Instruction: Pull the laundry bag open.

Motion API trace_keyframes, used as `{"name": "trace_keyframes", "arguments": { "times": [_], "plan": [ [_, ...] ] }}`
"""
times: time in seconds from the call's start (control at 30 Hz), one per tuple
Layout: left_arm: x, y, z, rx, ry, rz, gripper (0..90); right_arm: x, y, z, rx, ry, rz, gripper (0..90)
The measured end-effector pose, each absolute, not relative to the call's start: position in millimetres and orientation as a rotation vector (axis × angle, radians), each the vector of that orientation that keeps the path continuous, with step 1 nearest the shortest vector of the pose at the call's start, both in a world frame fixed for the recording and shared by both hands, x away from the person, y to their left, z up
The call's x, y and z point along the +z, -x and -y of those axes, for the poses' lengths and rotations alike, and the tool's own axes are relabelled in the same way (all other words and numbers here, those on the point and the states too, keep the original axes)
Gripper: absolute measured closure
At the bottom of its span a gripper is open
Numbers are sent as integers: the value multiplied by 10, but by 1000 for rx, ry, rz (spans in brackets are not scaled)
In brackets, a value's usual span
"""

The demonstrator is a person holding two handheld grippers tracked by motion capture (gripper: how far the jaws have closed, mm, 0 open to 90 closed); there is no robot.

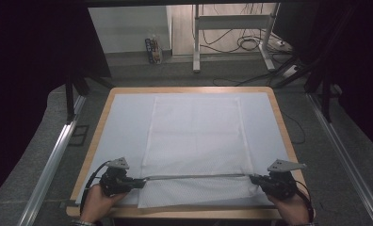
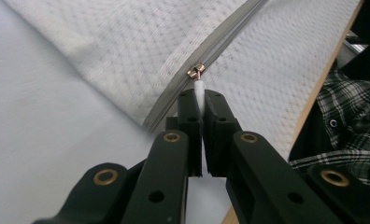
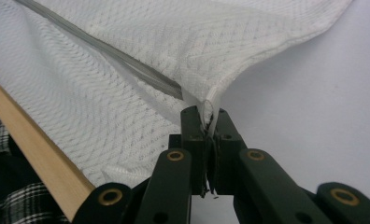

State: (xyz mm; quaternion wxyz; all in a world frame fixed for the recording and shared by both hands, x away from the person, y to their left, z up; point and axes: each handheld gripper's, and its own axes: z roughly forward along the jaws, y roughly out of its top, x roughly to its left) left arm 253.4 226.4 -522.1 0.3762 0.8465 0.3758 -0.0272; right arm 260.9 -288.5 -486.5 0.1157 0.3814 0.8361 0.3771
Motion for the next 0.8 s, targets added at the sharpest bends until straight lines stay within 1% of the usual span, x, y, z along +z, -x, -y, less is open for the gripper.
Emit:
{"name": "trace_keyframes", "arguments": {
  "times": [0.43, 0.53, 0.7, 0.8],
  "plan": [
    [-5234, -2503, -2445, -18, -2142, -1042, 877, -4880, -2616, 2885, 1078, -1140, -2453, 854],
    [-5226, -2505, -2467, 28, -2155, -1078, 877, -4879, -2612, 2880, 1079, -1135, -2452, 854],
    [-5220, -2510, -2484, 24, -2146, -1095, 877, -4889, -2602, 2865, 1080, -1134, -2460, 853],
    [-5216, -2505, -2496, 0, -2139, -1090, 876, -4900, -2581, 2839, 1063, -1108, -2473, 847]
  ]
}}
